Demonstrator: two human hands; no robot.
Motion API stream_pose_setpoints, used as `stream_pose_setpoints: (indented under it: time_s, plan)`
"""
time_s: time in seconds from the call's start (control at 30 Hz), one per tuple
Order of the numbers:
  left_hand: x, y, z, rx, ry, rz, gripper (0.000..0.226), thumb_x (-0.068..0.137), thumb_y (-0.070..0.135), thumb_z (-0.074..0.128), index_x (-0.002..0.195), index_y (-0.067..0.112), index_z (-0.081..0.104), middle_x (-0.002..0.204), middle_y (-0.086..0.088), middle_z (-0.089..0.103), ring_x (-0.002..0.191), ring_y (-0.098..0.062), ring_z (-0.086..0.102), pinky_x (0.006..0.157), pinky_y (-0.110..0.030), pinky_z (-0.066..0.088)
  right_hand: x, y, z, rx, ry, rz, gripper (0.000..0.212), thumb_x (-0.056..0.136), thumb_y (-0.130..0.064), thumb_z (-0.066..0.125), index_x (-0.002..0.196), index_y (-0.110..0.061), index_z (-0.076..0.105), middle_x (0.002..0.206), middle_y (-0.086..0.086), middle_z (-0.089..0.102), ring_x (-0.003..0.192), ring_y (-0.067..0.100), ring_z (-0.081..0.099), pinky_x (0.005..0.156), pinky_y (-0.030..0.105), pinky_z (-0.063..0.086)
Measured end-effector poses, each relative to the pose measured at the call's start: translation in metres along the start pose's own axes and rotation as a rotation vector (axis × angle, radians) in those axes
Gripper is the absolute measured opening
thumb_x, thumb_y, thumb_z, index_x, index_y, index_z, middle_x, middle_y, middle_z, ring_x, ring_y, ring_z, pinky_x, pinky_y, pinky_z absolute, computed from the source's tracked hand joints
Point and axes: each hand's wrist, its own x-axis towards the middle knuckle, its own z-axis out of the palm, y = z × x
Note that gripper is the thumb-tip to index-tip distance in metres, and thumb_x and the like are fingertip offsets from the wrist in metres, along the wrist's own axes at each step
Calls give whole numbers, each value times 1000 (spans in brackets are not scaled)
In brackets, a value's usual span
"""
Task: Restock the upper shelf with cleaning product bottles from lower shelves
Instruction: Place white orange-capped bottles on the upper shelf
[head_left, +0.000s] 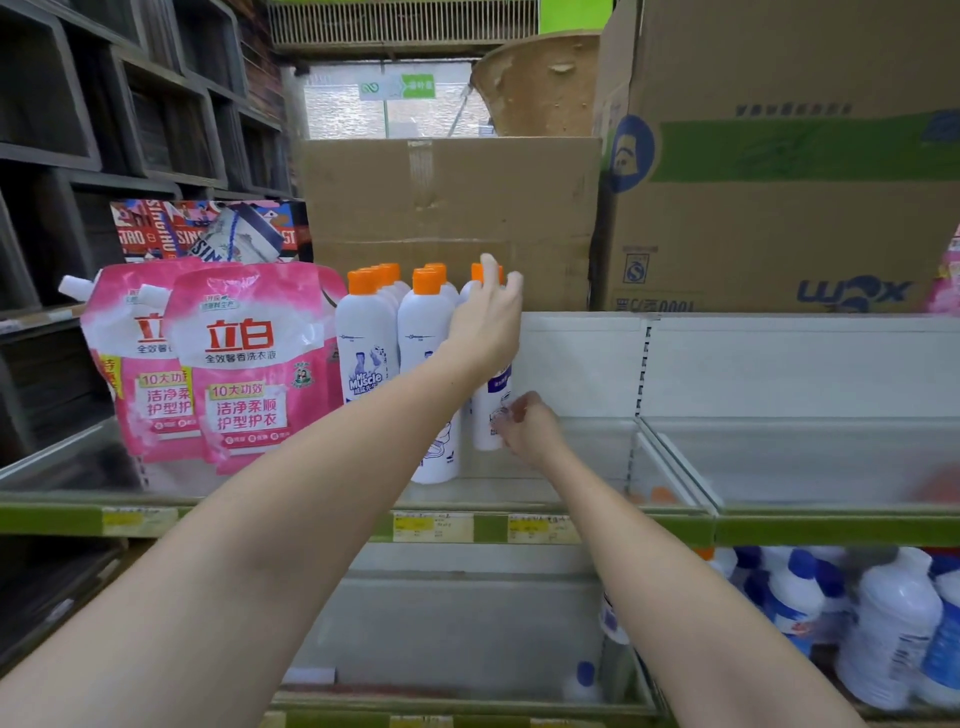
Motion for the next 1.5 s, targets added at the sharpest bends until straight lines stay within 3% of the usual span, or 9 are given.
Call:
stream_pose_setpoints:
  time_s: [0.13,0.23,0.33,0.43,0.63,0.87,1.03,1.23,1.5]
  plan:
    - [16,6,-1,-23,-25,-70,67,82,-10,55,143,3,30,149,-23,30,114,-36,54,67,-34,34,-7,-15,-7,58,-27,15,38,88,-24,75,112,-18,46,91,-11,58,69,26,68,70,38,57]
    - [28,4,-3,11,10,-35,58,81,-11,55,135,1,37,132,-17,43,115,-32,49,69,-34,33,-3,-16,-6,2,-44,-28,41,89,-27,76,117,-15,49,101,-5,57,70,22,67,71,36,54]
    - [39,-3,-8,115,0,18,43,83,-8,55,125,1,47,129,-15,44,115,-31,47,76,-34,34,6,-18,0,-132,-26,-46,57,85,-37,78,126,-10,48,114,3,44,98,27,60,82,33,46]
    - [43,-9,-8,168,-12,46,36,86,-7,53,121,0,52,129,-15,43,112,-31,48,77,-34,36,10,-23,8,-81,-11,-21,61,78,-42,83,118,-14,46,113,3,39,98,35,65,87,46,56]
    - [46,-10,3,196,-29,60,48,79,-12,66,123,-2,50,128,-17,44,111,-31,49,76,-31,37,20,-16,12,15,-18,-7,52,80,-29,84,107,-16,41,117,13,54,90,34,69,44,22,51]
    - [45,-3,9,340,-33,33,55,77,-3,67,129,-3,47,131,-17,43,126,-36,38,95,-36,36,15,-23,16,-39,15,34,55,83,-34,81,113,-16,40,120,9,46,97,36,67,83,51,59]
    - [34,0,13,356,-39,66,52,77,-6,61,127,-9,46,137,-23,35,123,-38,39,86,-33,39,10,-21,13,-48,8,139,66,86,-41,77,128,-6,40,131,13,43,114,34,60,85,34,49]
    - [12,4,11,313,-9,94,37,76,-4,60,113,-1,56,141,-24,35,132,-44,33,93,-40,39,-14,-23,2,-129,29,72,45,91,-26,71,120,0,48,126,17,50,113,35,56,78,28,39]
    - [-35,20,-2,72,-171,226,13,85,-3,49,89,10,48,98,-13,54,89,-31,53,64,-35,31,-73,-26,-28,-196,136,83,3,92,-12,53,94,-15,53,110,13,67,106,32,61,77,32,42]
